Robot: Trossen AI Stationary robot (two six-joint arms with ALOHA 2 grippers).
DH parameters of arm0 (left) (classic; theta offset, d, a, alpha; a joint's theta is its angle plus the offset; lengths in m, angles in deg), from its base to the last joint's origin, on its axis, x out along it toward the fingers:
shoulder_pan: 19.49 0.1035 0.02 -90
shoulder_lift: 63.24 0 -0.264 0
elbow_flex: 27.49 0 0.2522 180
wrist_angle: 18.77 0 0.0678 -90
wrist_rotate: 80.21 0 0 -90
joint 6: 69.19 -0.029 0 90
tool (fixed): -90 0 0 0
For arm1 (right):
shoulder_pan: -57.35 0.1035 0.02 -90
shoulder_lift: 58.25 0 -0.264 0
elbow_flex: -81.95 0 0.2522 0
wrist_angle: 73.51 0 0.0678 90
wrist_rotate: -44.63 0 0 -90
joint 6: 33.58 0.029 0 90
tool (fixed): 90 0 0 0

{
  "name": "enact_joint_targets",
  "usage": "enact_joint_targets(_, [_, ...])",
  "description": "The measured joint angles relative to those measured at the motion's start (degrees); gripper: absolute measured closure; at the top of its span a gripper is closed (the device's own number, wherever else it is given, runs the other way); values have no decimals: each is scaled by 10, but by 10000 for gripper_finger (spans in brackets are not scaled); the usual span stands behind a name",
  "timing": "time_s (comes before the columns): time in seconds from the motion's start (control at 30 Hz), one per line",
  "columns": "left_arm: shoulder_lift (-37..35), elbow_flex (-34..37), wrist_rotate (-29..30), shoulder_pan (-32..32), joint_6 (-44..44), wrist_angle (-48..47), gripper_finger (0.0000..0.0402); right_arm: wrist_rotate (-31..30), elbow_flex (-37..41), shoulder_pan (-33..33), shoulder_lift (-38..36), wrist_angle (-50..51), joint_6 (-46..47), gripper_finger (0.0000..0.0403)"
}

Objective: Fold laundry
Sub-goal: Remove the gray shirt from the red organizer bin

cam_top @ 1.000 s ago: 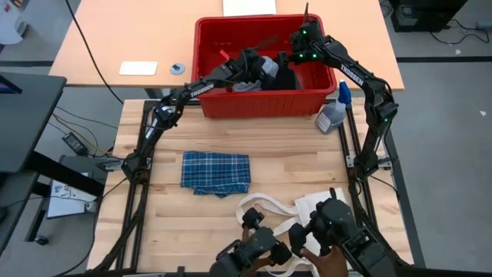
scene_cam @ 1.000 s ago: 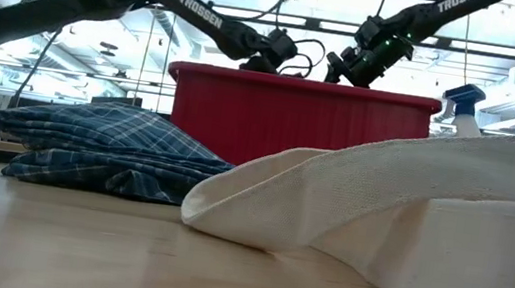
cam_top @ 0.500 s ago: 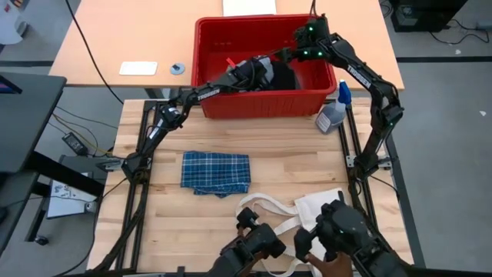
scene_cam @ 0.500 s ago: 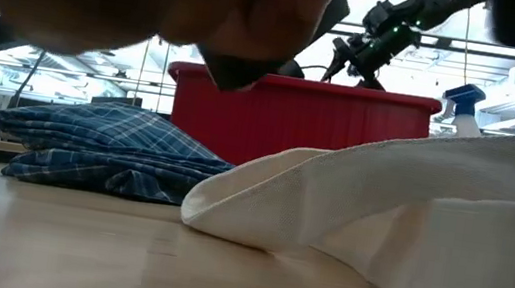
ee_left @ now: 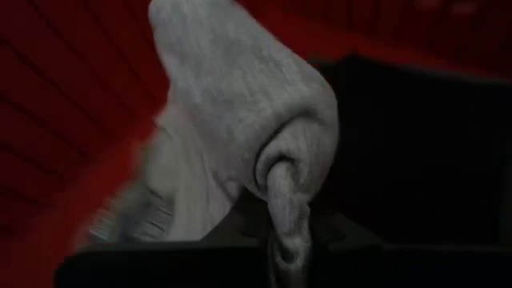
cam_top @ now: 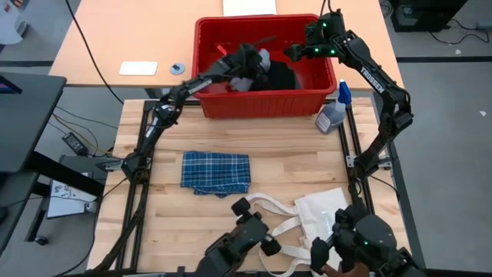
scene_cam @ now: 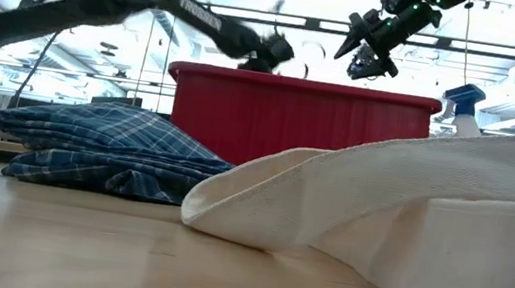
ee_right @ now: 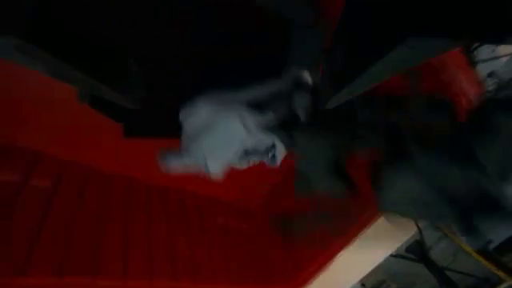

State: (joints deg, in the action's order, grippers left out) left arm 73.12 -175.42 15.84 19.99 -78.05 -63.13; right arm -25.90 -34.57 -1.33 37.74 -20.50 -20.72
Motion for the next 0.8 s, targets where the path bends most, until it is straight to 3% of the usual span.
enact_joint_targets(0.43, [-183, -2, -22, -10, -177, -224, 378, -21, 0, -7, -72, 81, -38, 15])
enact_joint_targets(0.63, [-246, 0, 61, -62, -254, -296, 378, -39, 0, -7, -106, 110, -54, 15])
enact_joint_targets(0.8, [-302, -2, 76, -113, -256, -339, 378, -30, 0, -7, -123, 125, -62, 15])
